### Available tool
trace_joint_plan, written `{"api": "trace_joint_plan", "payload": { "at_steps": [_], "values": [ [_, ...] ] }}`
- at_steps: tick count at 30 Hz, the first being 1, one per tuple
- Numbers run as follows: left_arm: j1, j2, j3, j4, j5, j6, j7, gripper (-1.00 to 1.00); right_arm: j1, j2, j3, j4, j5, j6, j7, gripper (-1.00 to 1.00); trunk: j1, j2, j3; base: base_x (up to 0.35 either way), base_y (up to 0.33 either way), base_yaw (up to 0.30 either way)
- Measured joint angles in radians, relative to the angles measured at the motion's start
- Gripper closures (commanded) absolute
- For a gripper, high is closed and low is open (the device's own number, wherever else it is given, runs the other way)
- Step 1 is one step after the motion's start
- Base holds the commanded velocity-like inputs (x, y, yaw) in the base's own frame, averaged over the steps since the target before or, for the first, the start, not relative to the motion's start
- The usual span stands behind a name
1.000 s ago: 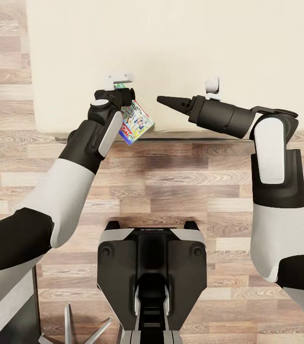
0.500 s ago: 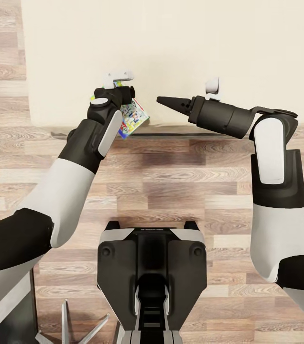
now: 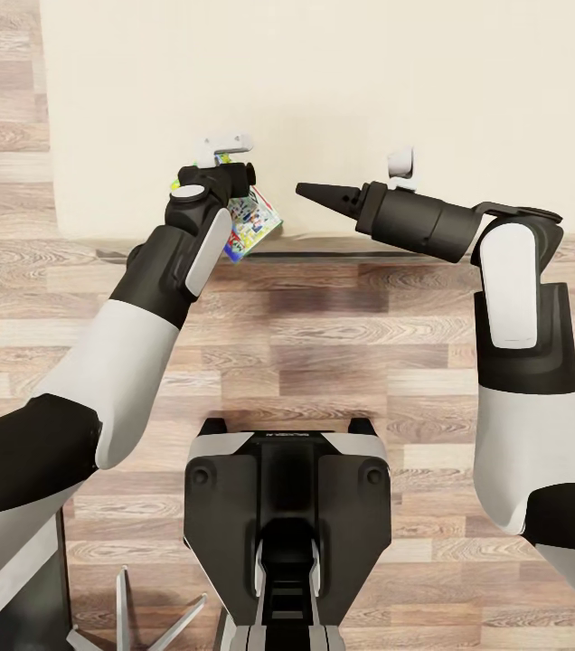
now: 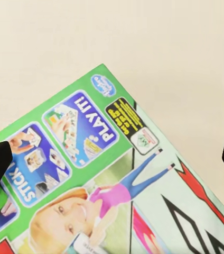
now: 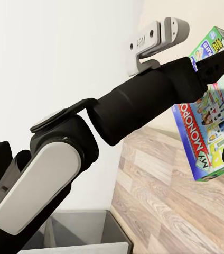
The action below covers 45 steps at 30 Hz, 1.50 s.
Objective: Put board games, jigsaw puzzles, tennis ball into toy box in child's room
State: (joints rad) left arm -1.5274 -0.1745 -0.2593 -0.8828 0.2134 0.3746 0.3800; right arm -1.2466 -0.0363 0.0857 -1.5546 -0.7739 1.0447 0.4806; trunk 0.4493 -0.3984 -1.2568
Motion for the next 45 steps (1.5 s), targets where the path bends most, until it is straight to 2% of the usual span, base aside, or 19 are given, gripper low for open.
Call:
{"api": "trace_joint_plan", "payload": {
  "at_steps": [19,26,33,45],
  "values": [
    [0.0,0.0,0.0,-0.027,0.0,0.002,0.002,-1.0,0.0,0.0,0.0,0.001,0.0,0.0,-0.018,-1.0,0.0,0.0,0.0,0.0,0.0,0.0],
    [0.0,0.0,0.0,-0.044,0.001,0.004,0.03,-1.0,-0.001,0.0,0.0,0.001,0.0,0.001,-0.019,-1.0,0.0,0.0,0.0,0.0,0.0,0.0],
    [0.0,0.0,0.005,-0.048,0.001,0.038,0.041,-1.0,-0.001,0.0,0.001,0.001,0.0,0.001,-0.022,-1.0,0.0,0.0,0.0,0.0,0.0,0.0],
    [0.0,0.0,0.006,-0.049,0.001,0.05,0.043,-1.0,-0.002,0.017,0.001,0.018,-0.001,0.001,-0.046,-1.0,0.0,0.0,0.0,0.049,0.0,0.0]
  ]
}}
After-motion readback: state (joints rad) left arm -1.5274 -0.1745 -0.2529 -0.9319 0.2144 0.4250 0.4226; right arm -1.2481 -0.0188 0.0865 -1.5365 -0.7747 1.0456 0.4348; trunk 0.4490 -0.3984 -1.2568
